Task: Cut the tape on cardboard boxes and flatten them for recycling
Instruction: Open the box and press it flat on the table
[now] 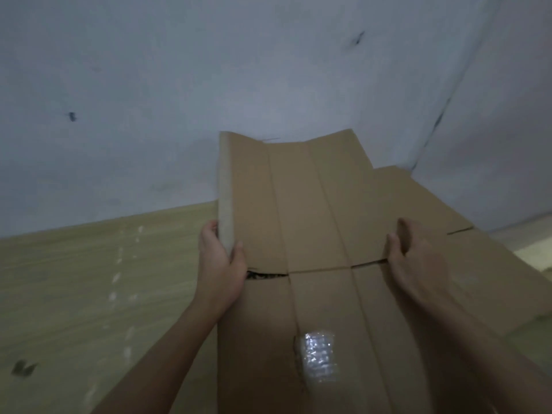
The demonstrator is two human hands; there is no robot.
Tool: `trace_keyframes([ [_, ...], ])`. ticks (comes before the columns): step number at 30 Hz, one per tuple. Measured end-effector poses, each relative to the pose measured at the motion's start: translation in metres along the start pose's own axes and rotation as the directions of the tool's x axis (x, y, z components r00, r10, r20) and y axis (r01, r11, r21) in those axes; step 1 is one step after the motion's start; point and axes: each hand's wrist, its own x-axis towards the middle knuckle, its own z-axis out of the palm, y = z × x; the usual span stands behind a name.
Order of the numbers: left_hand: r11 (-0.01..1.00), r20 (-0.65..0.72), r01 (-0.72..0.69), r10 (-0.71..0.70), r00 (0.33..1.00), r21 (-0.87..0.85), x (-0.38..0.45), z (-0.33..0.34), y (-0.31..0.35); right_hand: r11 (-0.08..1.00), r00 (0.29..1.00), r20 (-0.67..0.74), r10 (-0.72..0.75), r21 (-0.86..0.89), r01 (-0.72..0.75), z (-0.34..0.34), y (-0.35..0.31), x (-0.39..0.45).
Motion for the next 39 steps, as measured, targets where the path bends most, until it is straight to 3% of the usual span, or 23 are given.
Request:
trace_keyframes([
  [5,0.998,0.034,0.03,-0.028,0.999,-0.057,-0.015,0.123,0.064,0.993,1.0,0.015,-0.004,-0.121,0.006,-0.043,0.104,0.078],
  [9,0.982,0.103,0.131,-0.117,0.988,-0.134,-0.019,0.213,0.09,0.976,0.991,0.13,0.031,-0.217,-0.002,-0.065,0.172,0.138],
  [13,0.927,0.183,0.294,-0.255,0.949,-0.231,-0.018,0.285,0.092,0.953,0.958,0.286,0.032,-0.296,0.056,-0.053,0.222,0.191],
  [16,0.908,0.152,0.363,-0.337,0.929,-0.208,-0.015,0.319,0.073,0.954,0.939,0.344,-0.007,-0.28,0.11,-0.03,0.245,0.212],
  [22,0.918,0.147,0.392,-0.396,0.906,0.06,-0.018,0.335,0.044,0.886,0.942,0.334,-0.003,-0.436,0.157,0.013,0.266,0.197],
  [27,0.882,0.088,0.357,-0.4,0.912,0.308,-0.034,0.345,0.05,0.908,0.802,0.576,-0.158,-0.235,0.347,0.045,0.265,0.176],
  [30,0.891,0.002,0.335,-0.353,0.936,0.305,-0.032,0.359,0.055,0.906,0.815,0.547,-0.191,-0.221,0.361,0.057,0.275,0.186],
  [34,0.885,0.044,0.313,-0.348,0.937,0.344,-0.008,0.377,0.058,0.885,0.812,0.565,-0.145,-0.292,0.362,0.064,0.282,0.216],
  [39,0.793,0.157,0.289,-0.43,0.889,0.536,0.007,0.387,0.061,0.884,0.815,0.564,-0.13,-0.306,0.353,0.068,0.284,0.231],
])
